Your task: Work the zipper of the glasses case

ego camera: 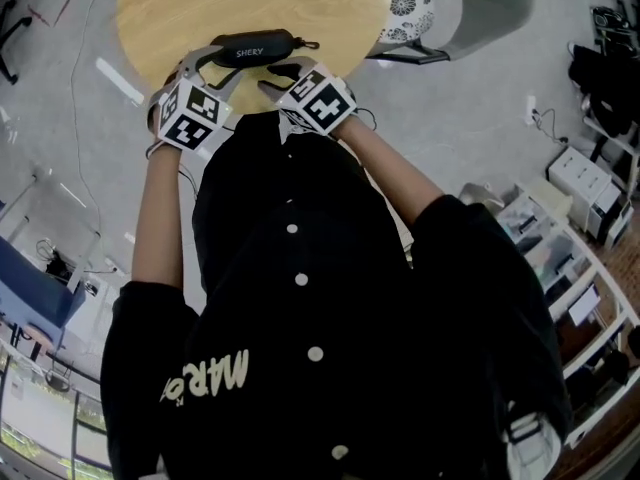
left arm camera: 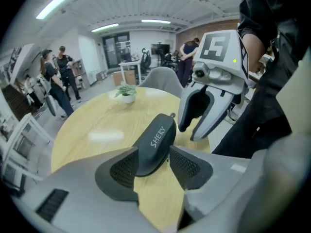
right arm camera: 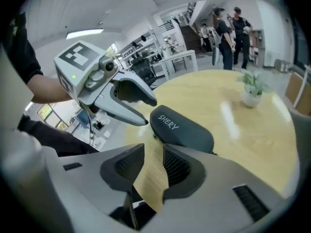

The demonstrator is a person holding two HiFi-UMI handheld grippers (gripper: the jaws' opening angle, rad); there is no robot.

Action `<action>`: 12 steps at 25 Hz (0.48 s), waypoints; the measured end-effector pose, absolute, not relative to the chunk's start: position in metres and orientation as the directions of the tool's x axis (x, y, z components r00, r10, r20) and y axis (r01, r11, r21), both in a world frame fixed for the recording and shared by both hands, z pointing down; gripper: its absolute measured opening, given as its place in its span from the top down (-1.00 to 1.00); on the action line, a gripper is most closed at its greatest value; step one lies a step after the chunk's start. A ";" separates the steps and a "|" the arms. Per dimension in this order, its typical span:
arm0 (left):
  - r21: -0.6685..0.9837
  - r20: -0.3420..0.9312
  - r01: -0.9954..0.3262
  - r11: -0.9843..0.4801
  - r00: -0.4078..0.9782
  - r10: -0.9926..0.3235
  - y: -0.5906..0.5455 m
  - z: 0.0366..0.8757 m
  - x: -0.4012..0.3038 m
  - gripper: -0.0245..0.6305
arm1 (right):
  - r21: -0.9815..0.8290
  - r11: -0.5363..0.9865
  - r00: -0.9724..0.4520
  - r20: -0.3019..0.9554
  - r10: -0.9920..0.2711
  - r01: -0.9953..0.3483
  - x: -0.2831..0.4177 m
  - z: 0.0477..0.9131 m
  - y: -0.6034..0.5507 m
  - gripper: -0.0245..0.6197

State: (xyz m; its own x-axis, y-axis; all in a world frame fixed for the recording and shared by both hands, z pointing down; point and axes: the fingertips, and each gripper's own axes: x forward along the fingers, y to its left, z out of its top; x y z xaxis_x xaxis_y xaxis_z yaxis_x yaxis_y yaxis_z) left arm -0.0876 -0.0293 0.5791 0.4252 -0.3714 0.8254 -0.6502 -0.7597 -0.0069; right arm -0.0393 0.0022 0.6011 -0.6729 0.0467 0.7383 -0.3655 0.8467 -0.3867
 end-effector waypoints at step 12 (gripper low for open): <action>0.159 0.791 -0.898 -0.411 0.365 -0.491 0.009 0.609 -0.104 0.35 | -0.009 0.999 -0.571 0.820 -0.017 -0.042 -0.064 0.581 -0.034 0.49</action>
State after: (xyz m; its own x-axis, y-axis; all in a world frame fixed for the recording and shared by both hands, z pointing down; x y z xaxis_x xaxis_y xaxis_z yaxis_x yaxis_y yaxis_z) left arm -0.1045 0.0089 0.6089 0.3648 -0.4910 0.7911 -0.8978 -0.4106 0.1592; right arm -0.0640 -0.0338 0.5815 -0.5715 -0.0167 0.8205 -0.0421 0.9991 -0.0090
